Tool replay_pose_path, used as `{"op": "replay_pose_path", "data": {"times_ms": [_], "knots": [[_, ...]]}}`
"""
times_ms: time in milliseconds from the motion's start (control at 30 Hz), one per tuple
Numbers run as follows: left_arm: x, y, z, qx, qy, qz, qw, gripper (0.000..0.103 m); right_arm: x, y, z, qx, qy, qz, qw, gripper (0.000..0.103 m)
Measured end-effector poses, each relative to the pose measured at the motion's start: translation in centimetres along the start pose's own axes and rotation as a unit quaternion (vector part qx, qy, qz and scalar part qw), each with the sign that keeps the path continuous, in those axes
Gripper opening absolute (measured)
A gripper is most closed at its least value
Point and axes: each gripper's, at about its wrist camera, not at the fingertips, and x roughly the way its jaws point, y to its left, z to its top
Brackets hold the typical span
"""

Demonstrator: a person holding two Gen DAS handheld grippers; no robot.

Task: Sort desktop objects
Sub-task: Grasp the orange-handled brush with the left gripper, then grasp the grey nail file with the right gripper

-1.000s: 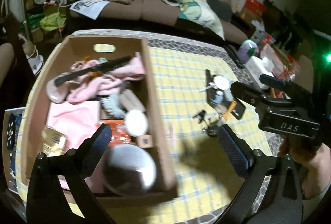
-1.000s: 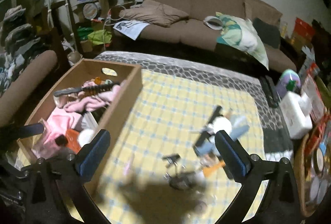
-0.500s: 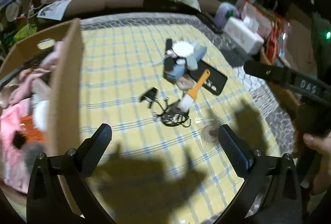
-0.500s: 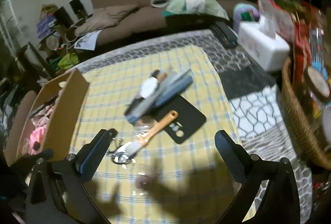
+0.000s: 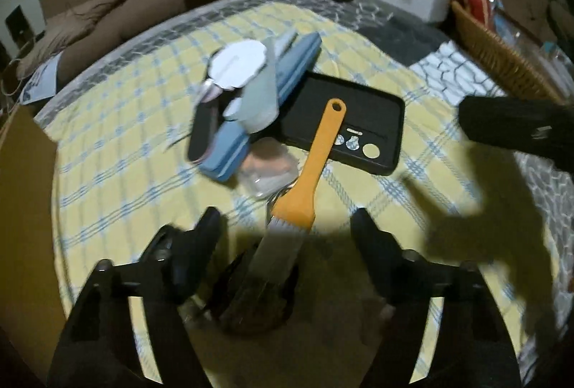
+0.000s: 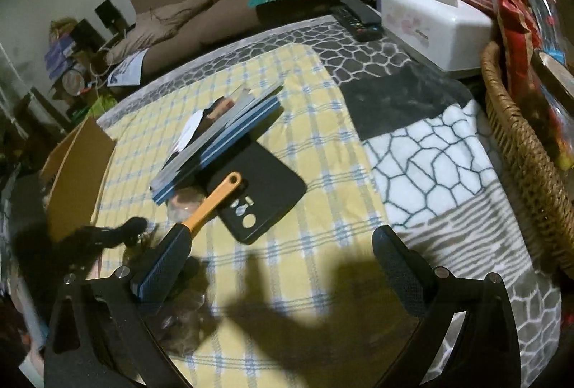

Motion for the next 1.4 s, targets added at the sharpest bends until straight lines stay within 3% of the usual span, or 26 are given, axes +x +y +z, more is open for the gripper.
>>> {"op": "replay_pose_path", "data": {"times_ms": [100, 133, 167, 200, 467, 800, 1033, 1133, 1200, 1233, 1267, 1333, 1400], "knots": [[0.4, 0.1, 0.3, -0.010, -0.009, -0.011, 0.9998, 0.059, 0.1, -0.4, 0.0, 0.002, 0.002, 0.003, 1.000, 0.103], [0.3, 0.2, 0.3, -0.014, -0.010, -0.015, 0.9997, 0.045, 0.2, -0.4, 0.0, 0.001, 0.003, 0.002, 1.000, 0.103], [0.0, 0.1, 0.3, -0.013, -0.013, -0.012, 0.9998, 0.024, 0.3, -0.5, 0.0, 0.002, 0.004, 0.003, 1.000, 0.103], [-0.2, 0.0, 0.3, -0.012, -0.013, -0.009, 0.9998, 0.022, 0.4, -0.6, 0.0, 0.004, 0.005, 0.003, 1.000, 0.103], [-6.7, 3.3, -1.8, -0.072, -0.046, -0.058, 0.9947, 0.022, -0.6, 0.7, 0.4, 0.008, -0.006, 0.029, 1.000, 0.103], [-17.8, 8.9, -4.6, -0.117, -0.095, -0.058, 0.9869, 0.022, 1.2, 5.3, 3.4, 0.021, -0.007, 0.079, 0.997, 0.103], [-20.1, 12.0, -6.2, -0.156, -0.116, -0.064, 0.9788, 0.022, 6.9, 8.7, 6.6, 0.012, 0.052, 0.022, 0.998, 0.100], [-19.7, 13.1, -6.5, -0.165, -0.114, -0.068, 0.9773, 0.022, 8.8, 8.9, 6.6, 0.003, 0.078, -0.009, 0.997, 0.083], [-19.5, 13.9, -6.6, -0.176, -0.110, -0.073, 0.9754, 0.022, 9.8, 8.7, 6.0, -0.002, 0.098, -0.023, 0.995, 0.063], [-19.5, 14.1, -6.7, -0.181, -0.111, -0.075, 0.9744, 0.022, 10.1, 8.5, 5.7, -0.003, 0.105, -0.020, 0.994, 0.051], [-19.6, 14.5, -6.8, -0.186, -0.112, -0.079, 0.9730, 0.022, 10.3, 8.2, 5.4, 0.000, 0.109, -0.007, 0.994, 0.047], [-19.8, 15.0, -6.9, -0.194, -0.114, -0.084, 0.9707, 0.022, 9.8, 7.5, 5.0, 0.027, 0.103, 0.028, 0.994, 0.023], [-20.3, 15.8, -7.0, -0.205, -0.116, -0.087, 0.9680, 0.022, 9.1, 7.0, 4.6, 0.048, 0.101, 0.048, 0.993, 0.020]]}}
